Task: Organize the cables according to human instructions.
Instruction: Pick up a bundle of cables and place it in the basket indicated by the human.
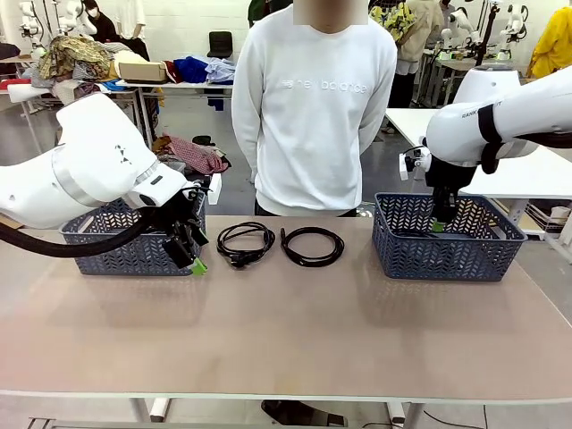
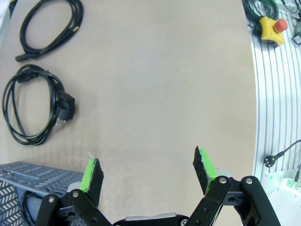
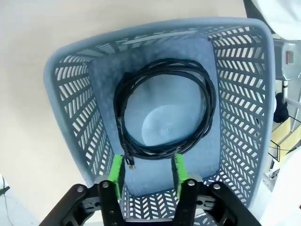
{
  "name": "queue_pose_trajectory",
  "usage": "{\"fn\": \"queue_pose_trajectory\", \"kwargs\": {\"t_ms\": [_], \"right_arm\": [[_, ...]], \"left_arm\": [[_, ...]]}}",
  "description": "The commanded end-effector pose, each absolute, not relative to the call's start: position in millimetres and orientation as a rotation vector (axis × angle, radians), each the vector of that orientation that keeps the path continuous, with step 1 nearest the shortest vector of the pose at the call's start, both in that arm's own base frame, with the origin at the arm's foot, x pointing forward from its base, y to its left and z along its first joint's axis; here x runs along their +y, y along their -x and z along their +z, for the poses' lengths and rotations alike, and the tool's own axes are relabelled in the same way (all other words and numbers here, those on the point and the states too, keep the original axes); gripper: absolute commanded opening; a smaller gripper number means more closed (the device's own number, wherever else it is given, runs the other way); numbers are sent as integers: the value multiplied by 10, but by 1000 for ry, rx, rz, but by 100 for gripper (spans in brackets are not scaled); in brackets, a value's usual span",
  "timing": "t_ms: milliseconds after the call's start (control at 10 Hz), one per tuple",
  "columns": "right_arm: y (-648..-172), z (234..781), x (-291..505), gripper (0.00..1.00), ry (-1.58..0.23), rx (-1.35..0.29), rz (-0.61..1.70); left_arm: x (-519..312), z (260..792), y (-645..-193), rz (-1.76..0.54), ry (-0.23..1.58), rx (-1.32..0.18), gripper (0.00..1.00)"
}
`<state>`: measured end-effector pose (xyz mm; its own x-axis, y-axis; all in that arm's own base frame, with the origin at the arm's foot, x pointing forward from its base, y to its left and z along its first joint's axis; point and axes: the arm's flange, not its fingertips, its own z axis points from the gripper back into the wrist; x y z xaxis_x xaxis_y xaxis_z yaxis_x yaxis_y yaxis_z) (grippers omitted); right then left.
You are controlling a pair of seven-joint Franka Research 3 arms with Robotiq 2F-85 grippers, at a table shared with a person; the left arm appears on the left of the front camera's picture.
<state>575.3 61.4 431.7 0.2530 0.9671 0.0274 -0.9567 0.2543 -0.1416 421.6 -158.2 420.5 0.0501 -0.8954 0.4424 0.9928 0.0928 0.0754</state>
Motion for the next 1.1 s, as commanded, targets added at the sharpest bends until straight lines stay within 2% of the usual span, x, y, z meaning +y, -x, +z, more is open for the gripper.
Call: {"fn": "queue_pose_trajectory", "kwargs": {"t_ms": [0, 300, 900, 1000], "right_arm": [[-5827, 4402, 584, 71, 103, -119, 1285], [-5876, 4548, 569, 98, 83, -112, 1267], [-5922, 4630, 594, 100, 95, -86, 1202], [-5877, 4616, 567, 100, 87, -94, 1279]], "left_arm": [[-1568, 4212, -4214, -1465, 279, -427, 100], [-1568, 4212, -4214, -1465, 279, -427, 100], [-1568, 4212, -4214, -1465, 279, -427, 100], [-1568, 4212, -4214, -1465, 279, -427, 100]]}}
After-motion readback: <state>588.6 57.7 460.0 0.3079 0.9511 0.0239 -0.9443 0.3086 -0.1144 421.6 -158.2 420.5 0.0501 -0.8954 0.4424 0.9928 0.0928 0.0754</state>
